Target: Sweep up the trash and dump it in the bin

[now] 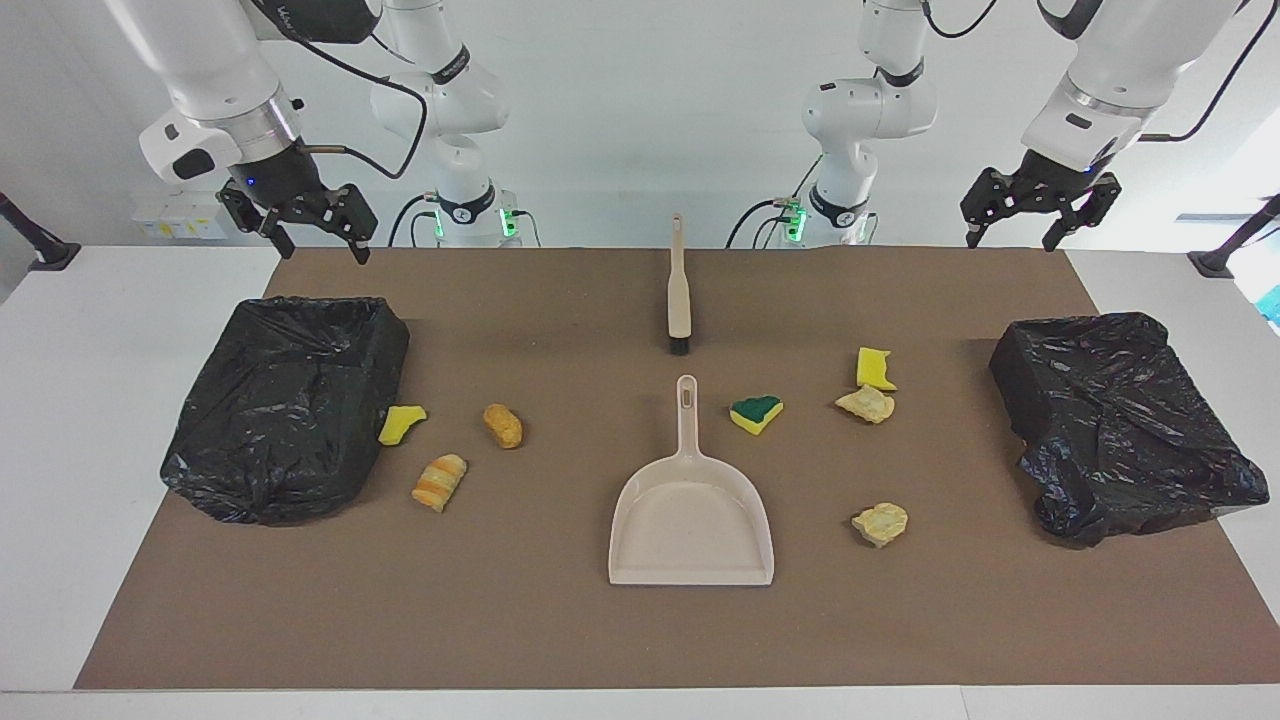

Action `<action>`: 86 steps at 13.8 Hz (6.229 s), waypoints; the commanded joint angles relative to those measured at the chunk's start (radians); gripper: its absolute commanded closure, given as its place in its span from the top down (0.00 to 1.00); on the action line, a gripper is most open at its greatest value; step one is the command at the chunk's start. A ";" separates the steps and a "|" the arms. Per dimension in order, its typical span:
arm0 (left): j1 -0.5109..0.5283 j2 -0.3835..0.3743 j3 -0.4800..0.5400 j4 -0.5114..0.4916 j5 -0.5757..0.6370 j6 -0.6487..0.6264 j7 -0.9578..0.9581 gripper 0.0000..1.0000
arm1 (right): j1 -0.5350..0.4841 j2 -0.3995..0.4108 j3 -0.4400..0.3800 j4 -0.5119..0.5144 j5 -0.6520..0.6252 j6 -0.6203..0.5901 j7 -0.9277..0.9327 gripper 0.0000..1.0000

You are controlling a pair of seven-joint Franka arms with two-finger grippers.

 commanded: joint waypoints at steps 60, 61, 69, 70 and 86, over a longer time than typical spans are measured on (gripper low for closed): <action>-0.887 -0.213 -0.010 -0.782 -0.093 0.500 -0.861 1.00 | 0.581 0.660 0.014 0.261 0.109 0.534 0.566 1.00; -0.905 -0.213 -0.010 -0.804 -0.093 0.522 -0.863 1.00 | 0.580 0.655 0.017 0.255 0.110 0.527 0.566 0.97; -1.011 -0.122 -0.010 -0.878 -0.093 0.699 -0.975 1.00 | 0.615 0.653 0.017 0.206 0.057 0.548 0.569 0.67; -1.013 -0.108 -0.012 -0.878 -0.093 0.708 -0.976 1.00 | 0.613 0.653 0.017 0.194 0.047 0.550 0.568 0.66; -0.975 -0.089 -0.004 -0.759 -0.093 0.500 -0.978 0.00 | 0.457 0.442 0.014 0.124 0.078 0.358 0.052 0.00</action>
